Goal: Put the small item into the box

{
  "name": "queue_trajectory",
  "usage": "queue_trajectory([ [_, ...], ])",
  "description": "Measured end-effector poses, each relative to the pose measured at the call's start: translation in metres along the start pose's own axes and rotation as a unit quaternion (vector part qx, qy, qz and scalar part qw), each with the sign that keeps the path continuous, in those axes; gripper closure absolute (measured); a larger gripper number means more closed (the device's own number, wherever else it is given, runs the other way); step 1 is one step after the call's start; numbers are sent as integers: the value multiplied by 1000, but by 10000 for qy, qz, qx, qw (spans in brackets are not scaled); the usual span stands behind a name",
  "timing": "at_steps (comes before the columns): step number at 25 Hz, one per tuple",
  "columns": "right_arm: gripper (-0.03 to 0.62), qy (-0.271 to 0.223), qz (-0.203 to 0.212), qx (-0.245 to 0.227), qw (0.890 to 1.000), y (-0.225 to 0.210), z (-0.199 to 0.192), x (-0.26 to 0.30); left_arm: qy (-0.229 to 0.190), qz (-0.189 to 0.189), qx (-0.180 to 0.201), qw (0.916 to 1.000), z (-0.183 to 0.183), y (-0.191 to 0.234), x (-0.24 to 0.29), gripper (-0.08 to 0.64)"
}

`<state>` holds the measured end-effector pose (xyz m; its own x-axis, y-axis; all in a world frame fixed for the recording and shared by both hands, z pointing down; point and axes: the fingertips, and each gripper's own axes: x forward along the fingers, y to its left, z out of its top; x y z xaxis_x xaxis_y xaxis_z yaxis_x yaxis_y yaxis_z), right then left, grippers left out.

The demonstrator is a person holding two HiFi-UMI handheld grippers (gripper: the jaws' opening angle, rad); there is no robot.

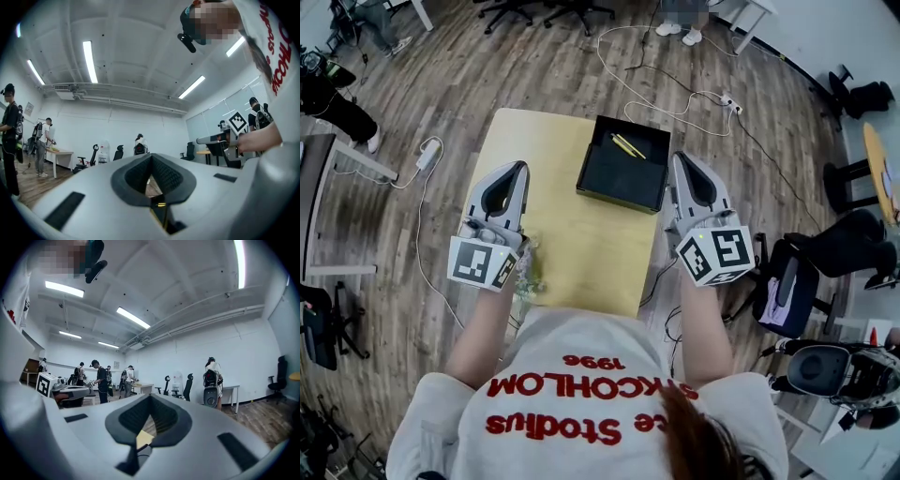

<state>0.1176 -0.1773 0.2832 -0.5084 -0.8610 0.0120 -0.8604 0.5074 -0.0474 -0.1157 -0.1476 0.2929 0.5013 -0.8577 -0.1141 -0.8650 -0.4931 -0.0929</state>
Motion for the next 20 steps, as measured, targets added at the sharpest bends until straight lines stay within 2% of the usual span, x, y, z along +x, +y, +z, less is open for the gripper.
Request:
queue_trajectory([
  [7,589,-152,-8,39,9999,17,6,-29,-25,-9,-223,9997,13,-6,-18,554],
  [13,589,-186,-77,-67,9998,26,8,-41,-130,-60,2,9999,28,-11,-27,554],
  [20,589,-279,-181,-10,9994,26,8,-52,-146,-75,-47,9999,23,-18,-28,554],
])
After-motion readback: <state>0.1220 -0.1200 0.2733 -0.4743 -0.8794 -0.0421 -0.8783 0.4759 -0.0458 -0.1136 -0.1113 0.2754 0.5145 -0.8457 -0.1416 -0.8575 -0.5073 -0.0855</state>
